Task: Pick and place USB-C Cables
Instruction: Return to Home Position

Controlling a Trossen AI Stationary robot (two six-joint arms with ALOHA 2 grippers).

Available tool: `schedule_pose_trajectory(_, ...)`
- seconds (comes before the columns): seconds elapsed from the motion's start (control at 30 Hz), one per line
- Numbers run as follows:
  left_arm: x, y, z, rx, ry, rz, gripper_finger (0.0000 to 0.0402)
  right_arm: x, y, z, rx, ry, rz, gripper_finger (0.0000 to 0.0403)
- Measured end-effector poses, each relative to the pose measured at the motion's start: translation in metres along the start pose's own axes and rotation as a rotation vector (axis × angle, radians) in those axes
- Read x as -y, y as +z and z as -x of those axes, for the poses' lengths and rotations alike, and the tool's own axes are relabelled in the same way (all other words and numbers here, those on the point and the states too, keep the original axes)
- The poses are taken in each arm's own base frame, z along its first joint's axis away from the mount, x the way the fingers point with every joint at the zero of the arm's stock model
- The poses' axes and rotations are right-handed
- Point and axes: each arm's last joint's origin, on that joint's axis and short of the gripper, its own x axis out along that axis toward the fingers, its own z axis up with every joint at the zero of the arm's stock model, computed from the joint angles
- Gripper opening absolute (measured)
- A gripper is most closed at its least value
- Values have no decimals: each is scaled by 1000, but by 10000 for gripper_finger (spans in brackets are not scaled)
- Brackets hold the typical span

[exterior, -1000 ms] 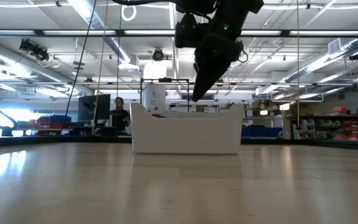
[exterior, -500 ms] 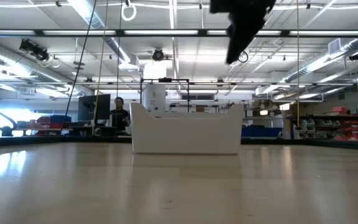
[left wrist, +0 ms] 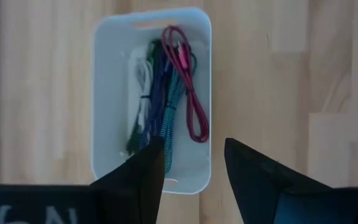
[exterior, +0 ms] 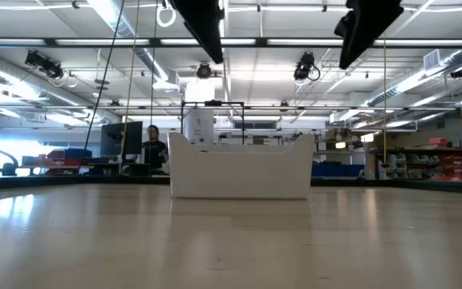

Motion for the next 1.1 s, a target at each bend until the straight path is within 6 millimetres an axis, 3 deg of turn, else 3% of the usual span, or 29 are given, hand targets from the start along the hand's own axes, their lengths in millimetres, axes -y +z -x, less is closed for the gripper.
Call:
schedule_pose_trajectory(0.13, -31, 2, -10, -35, -80, 35, 171, -2, -7, -8, -31, -15, -2, 160)
schedule_pose_trajectory(0.4, -62, -2, -14, -68, -83, 36, 163, 1, -15, -12, -80, -82, 7, 160)
schedule_pose_trajectory(0.53, -79, -4, -18, -82, -106, 58, 119, 3, -17, -6, -60, -98, -7, 145)
schedule_pose_trajectory(0.67, -88, -6, -20, -98, -106, 74, 37, 6, -19, 1, -31, -112, -15, 75)
schedule_pose_trajectory(0.77, -90, -6, -13, -77, -106, 68, 10, 6, -21, 7, 12, -120, -20, 13)
schedule_pose_trajectory(0.9, -92, -4, 6, 30, -106, 56, 6, 4, -27, 11, 115, -49, -35, 12)
schedule_pose_trajectory(1.1, -94, 6, 28, 237, -141, 38, 3, 6, -56, 12, 249, 49, -59, 6)
